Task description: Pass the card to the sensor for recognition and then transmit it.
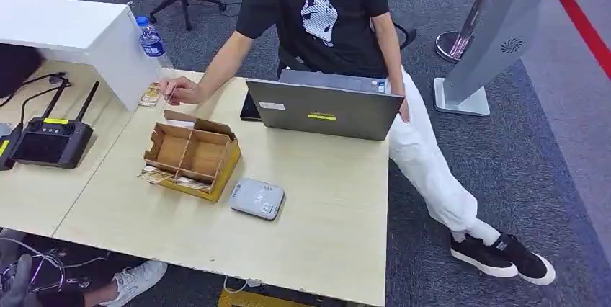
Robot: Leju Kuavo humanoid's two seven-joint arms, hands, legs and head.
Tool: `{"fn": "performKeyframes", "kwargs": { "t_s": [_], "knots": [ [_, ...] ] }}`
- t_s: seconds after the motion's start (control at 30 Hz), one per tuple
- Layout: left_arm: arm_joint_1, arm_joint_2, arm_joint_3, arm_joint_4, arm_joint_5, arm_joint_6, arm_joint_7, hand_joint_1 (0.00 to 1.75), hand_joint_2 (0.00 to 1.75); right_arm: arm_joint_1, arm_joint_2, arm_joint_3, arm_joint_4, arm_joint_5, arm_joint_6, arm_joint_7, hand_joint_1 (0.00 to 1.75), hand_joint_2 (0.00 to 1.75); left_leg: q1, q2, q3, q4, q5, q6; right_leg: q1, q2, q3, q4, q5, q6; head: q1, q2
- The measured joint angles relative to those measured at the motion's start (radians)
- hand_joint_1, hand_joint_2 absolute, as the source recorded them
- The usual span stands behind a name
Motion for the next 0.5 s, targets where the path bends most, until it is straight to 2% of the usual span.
{"fn": "performKeyframes", "kwargs": {
  "t_s": [0.23, 0.5],
  "knots": [
    [-0.001, -0.006, -0.142, -0.138, -0.173, 0.118, -0.013, 0.00, 1.75, -0.003, 0.000, 0.000, 0.006, 0.019, -0.012, -0.010, 0.00, 1.75, 0.000, 0.000, 0.000, 0.000, 0.001, -0.001, 0.000, 0.000, 0.000, 0.000, 0.000, 0.000, 0.000, 0.000],
    [-0.051, 0.013, -0.314, -0.223, -0.393, 0.226, 0.005, 0.00, 1.75, -0.007, 0.001, 0.000, 0.010, 0.039, -0.021, -0.017, 0.00, 1.75, 0.000, 0.000, 0.000, 0.000, 0.001, -0.001, 0.000, 0.000, 0.000, 0.000, 0.001, 0.000, 0.000, 0.000]
  ]
}}
